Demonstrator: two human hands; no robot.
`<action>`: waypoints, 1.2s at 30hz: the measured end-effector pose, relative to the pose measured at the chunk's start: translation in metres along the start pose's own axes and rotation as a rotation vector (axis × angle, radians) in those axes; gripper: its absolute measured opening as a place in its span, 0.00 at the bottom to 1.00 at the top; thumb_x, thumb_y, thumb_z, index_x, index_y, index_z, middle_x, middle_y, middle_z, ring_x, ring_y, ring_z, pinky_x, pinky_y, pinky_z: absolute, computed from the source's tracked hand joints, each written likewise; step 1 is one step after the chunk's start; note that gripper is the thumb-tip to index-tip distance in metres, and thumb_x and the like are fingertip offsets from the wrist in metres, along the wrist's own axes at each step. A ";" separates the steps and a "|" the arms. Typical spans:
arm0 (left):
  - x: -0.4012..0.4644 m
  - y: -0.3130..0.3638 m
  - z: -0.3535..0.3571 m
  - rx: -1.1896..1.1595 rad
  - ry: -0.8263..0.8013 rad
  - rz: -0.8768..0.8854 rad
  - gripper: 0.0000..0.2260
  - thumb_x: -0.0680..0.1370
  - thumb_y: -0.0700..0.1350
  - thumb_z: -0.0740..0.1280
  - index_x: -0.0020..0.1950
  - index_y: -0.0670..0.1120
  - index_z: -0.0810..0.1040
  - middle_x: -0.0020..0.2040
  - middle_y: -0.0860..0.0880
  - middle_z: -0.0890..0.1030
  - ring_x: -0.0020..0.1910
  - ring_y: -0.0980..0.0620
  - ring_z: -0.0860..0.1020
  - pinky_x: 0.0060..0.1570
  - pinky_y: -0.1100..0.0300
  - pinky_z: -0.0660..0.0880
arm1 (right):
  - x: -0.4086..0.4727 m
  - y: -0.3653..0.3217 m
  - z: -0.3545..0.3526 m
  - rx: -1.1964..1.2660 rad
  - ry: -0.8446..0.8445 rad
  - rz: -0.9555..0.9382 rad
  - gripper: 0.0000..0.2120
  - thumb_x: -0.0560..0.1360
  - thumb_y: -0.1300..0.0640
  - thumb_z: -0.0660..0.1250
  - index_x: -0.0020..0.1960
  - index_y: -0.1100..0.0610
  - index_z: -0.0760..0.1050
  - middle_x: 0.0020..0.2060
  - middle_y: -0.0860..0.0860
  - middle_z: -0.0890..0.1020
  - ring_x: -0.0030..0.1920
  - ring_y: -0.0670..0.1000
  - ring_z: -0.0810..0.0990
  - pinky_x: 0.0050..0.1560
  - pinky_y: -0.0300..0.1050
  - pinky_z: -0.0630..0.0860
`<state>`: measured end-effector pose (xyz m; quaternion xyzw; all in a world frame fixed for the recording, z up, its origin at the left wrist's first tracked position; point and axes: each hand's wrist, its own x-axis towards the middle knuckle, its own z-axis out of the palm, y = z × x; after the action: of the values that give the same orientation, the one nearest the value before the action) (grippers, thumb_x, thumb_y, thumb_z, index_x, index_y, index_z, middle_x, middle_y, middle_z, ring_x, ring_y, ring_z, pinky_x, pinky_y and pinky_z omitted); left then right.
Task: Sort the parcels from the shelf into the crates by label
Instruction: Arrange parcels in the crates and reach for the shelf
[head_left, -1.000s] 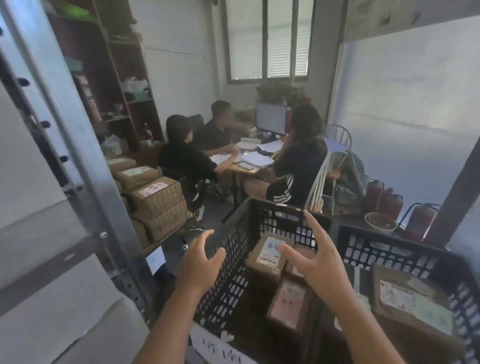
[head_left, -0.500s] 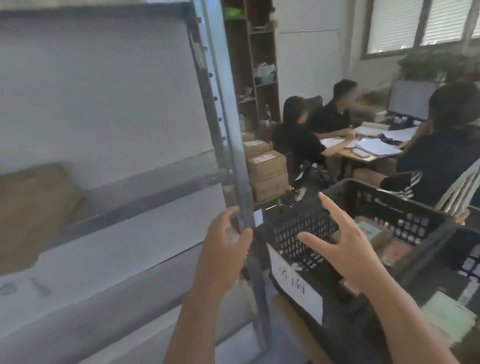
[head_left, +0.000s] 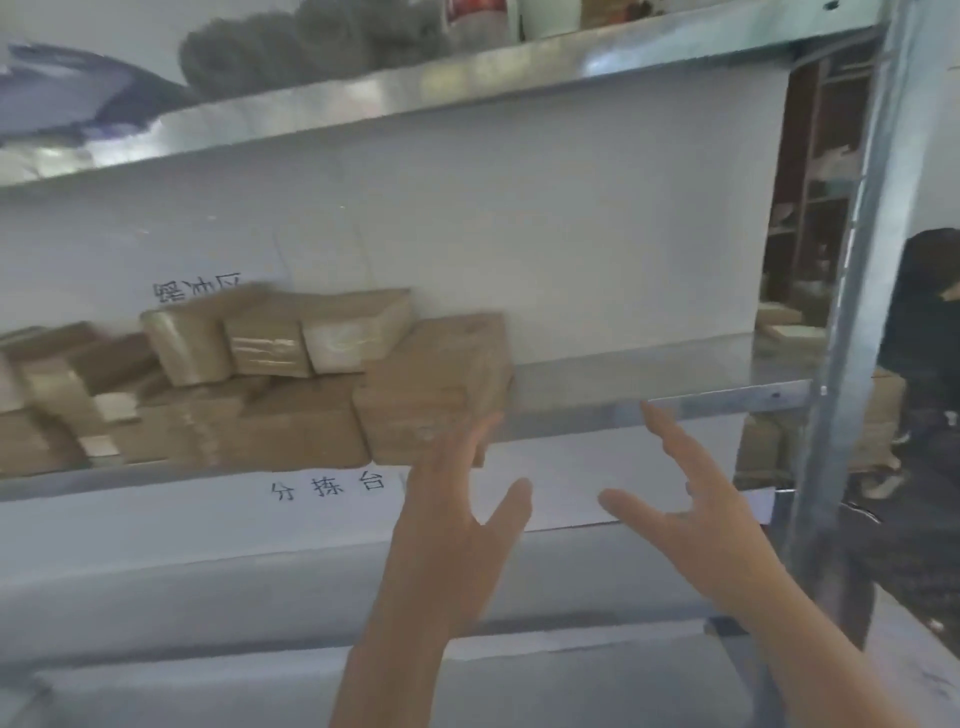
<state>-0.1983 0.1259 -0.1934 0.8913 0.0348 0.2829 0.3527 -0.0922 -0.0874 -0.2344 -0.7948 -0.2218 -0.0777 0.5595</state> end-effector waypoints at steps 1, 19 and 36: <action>0.002 -0.009 -0.015 0.015 0.030 0.013 0.25 0.79 0.60 0.66 0.73 0.74 0.61 0.73 0.73 0.64 0.73 0.69 0.62 0.66 0.59 0.64 | 0.004 -0.008 0.017 0.008 -0.011 -0.011 0.48 0.63 0.26 0.71 0.79 0.26 0.54 0.78 0.32 0.63 0.77 0.41 0.63 0.75 0.48 0.63; 0.074 -0.079 -0.081 0.025 0.095 0.051 0.21 0.81 0.58 0.65 0.73 0.70 0.65 0.74 0.74 0.61 0.75 0.70 0.59 0.69 0.61 0.63 | 0.060 -0.074 0.124 0.116 0.033 -0.004 0.52 0.57 0.11 0.58 0.78 0.27 0.60 0.76 0.31 0.67 0.77 0.39 0.65 0.74 0.46 0.65; 0.095 -0.054 -0.028 -0.223 0.088 -0.346 0.32 0.80 0.67 0.57 0.82 0.62 0.57 0.72 0.50 0.74 0.72 0.46 0.71 0.70 0.46 0.70 | 0.082 -0.068 0.116 0.272 0.145 0.114 0.26 0.80 0.29 0.56 0.65 0.42 0.81 0.58 0.41 0.85 0.62 0.47 0.82 0.66 0.51 0.77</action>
<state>-0.1263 0.2085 -0.1662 0.8141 0.1713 0.2591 0.4907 -0.0635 0.0606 -0.1874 -0.7153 -0.1436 -0.0723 0.6801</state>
